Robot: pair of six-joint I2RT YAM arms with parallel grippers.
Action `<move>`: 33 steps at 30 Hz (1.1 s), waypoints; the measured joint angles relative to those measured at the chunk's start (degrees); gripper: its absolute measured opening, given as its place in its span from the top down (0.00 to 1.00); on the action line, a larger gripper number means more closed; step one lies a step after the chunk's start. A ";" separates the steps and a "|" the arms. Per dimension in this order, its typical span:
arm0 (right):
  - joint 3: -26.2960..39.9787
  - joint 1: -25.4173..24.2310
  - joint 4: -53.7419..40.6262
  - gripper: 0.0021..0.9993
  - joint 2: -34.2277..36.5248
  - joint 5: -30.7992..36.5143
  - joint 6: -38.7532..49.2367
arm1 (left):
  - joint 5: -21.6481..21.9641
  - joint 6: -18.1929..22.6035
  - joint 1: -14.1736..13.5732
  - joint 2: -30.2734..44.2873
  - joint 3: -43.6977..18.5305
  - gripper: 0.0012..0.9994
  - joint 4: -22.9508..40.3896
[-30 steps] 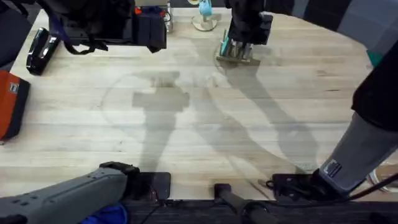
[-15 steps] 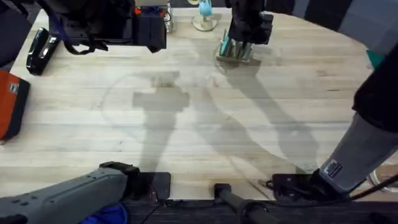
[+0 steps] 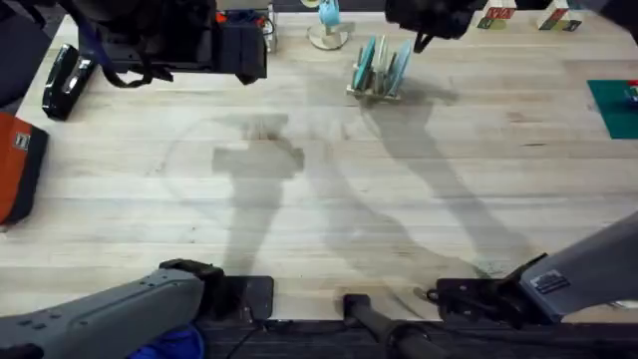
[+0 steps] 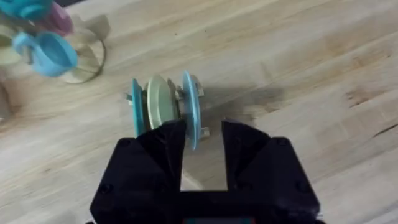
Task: Pick up the plates from the table one by one and place each into a slot on the dish rack.
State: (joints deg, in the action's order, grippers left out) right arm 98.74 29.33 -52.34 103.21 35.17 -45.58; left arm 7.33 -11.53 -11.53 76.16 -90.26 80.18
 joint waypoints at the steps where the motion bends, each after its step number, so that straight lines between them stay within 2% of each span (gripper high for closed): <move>1: 0.00 0.01 0.00 0.63 -0.66 -0.01 0.02 | 0.00 0.00 0.00 0.02 0.00 0.00 0.00; 5: 0.00 -0.01 -0.02 0.61 -2.49 -0.01 0.17 | 0.02 0.00 0.00 0.02 0.00 0.00 0.00; 6: 0.00 -0.01 -0.02 0.53 -2.88 0.01 0.15 | 0.00 0.00 0.00 0.01 0.00 0.00 0.00; 9: 0.00 -0.01 -0.14 0.12 -3.90 -0.01 1.21 | 0.00 0.00 0.00 0.00 0.00 0.00 0.00; 10: 0.00 0.01 -0.41 0.03 -4.27 -0.01 2.19 | 0.00 0.00 0.00 0.00 0.00 0.00 0.00; 17: 0.00 0.01 -5.79 0.01 -8.42 -0.01 11.02 | 0.00 0.00 0.00 0.00 0.00 0.01 0.00; 24: 0.00 0.01 -15.17 0.00 -15.46 -1.11 20.48 | 0.00 0.00 0.00 0.00 0.00 0.00 0.00; 33: 0.02 0.01 -28.00 0.01 -24.42 -7.12 30.75 | 0.00 0.00 0.00 0.02 0.00 0.00 0.00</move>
State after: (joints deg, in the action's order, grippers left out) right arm 98.76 29.34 -80.33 78.79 28.05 -14.83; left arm 7.34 -11.53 -11.53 76.18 -90.26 80.18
